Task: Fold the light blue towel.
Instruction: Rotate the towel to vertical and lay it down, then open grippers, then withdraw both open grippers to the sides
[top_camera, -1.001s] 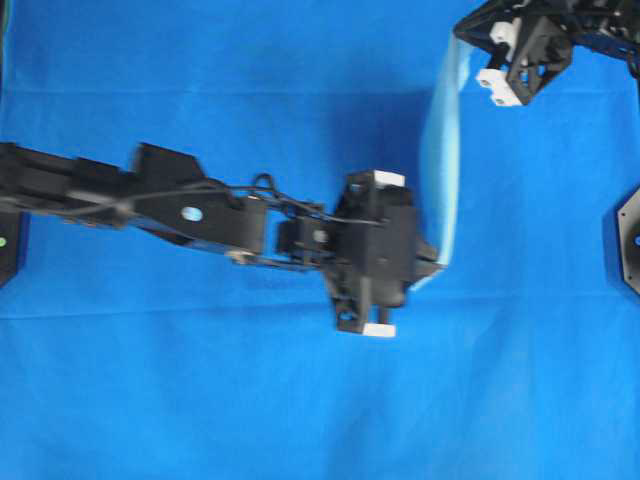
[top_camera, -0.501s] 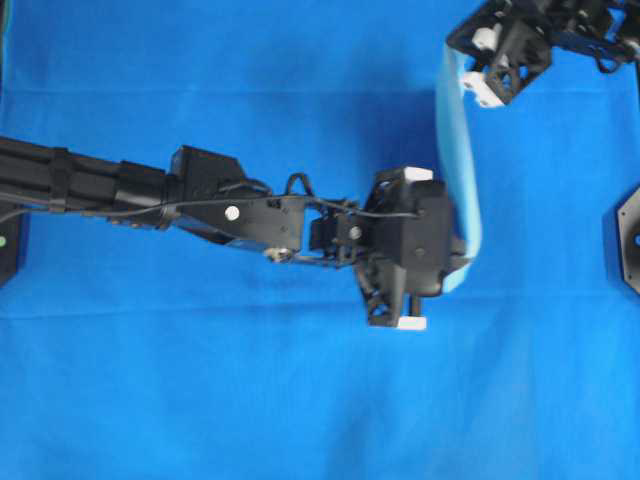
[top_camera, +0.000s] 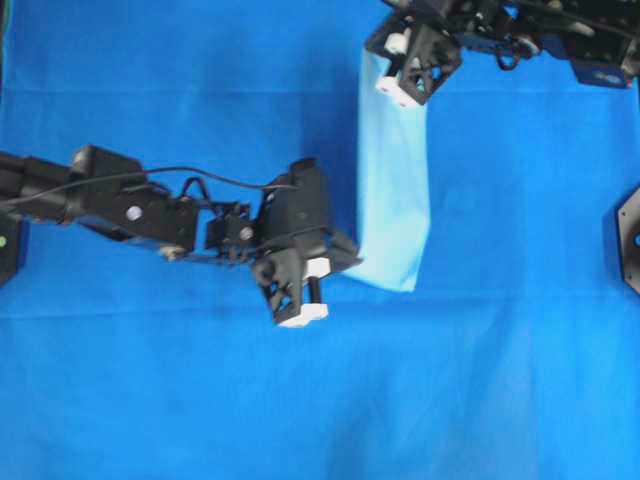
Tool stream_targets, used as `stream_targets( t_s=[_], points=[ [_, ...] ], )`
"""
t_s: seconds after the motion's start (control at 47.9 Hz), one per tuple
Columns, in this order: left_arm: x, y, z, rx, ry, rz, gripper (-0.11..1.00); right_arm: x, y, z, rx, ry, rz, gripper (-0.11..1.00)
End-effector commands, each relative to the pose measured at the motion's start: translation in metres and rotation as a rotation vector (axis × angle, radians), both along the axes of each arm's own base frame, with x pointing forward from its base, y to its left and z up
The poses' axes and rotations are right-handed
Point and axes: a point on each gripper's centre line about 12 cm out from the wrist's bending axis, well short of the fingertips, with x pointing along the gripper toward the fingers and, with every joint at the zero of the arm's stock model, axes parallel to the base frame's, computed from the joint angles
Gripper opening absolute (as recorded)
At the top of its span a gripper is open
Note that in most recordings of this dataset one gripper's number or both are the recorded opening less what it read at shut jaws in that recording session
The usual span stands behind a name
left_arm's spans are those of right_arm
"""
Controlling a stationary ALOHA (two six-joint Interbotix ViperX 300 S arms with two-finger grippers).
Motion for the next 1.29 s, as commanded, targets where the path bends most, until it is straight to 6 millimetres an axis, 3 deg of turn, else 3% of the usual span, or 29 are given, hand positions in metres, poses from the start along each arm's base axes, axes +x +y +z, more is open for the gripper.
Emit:
stream_targets(
  t_s=[0.0, 0.396, 0.501, 0.605, 0.647, 0.709, 0.814, 0.855, 0.98, 1.272],
  points=[
    [-0.007, -0.02, 0.014, -0.021, -0.044, -0.038, 0.03, 0.01, -0.008, 0.016, -0.034, -0.049, 0.001, 0.02],
    [-0.002, -0.02, 0.01, -0.017, -0.043, -0.039, 0.05, 0.02, -0.001, 0.008, -0.044, -0.053, 0.036, 0.02],
    [-0.002, -0.019, 0.01, -0.016, -0.043, -0.037, 0.2, 0.022, 0.002, 0.009, -0.055, -0.062, 0.05, 0.02],
    [-0.001, -0.019, 0.012, -0.015, -0.046, -0.038, 0.47, 0.022, 0.003, 0.009, -0.053, -0.06, 0.051, 0.03],
    [0.0, -0.019, 0.013, -0.014, -0.042, -0.038, 0.57, 0.023, 0.003, 0.009, -0.053, -0.06, 0.052, 0.09],
    [-0.001, -0.018, 0.018, -0.012, -0.039, -0.039, 0.69, 0.024, 0.005, 0.009, -0.052, -0.058, 0.057, 0.29],
    [-0.008, -0.011, 0.03, -0.01, 0.002, -0.026, 0.8, 0.024, 0.008, 0.009, -0.052, -0.057, 0.063, 0.59],
    [-0.013, -0.008, 0.036, -0.01, 0.019, -0.019, 0.81, 0.024, 0.008, 0.009, -0.051, -0.056, 0.063, 0.65],
    [-0.029, -0.005, 0.056, -0.005, 0.056, -0.019, 0.8, 0.019, 0.01, 0.014, -0.048, -0.056, 0.058, 0.56],
    [-0.076, 0.018, 0.101, 0.058, -0.046, -0.014, 0.8, -0.014, 0.038, 0.045, -0.04, -0.076, 0.066, 0.59]
  ],
)
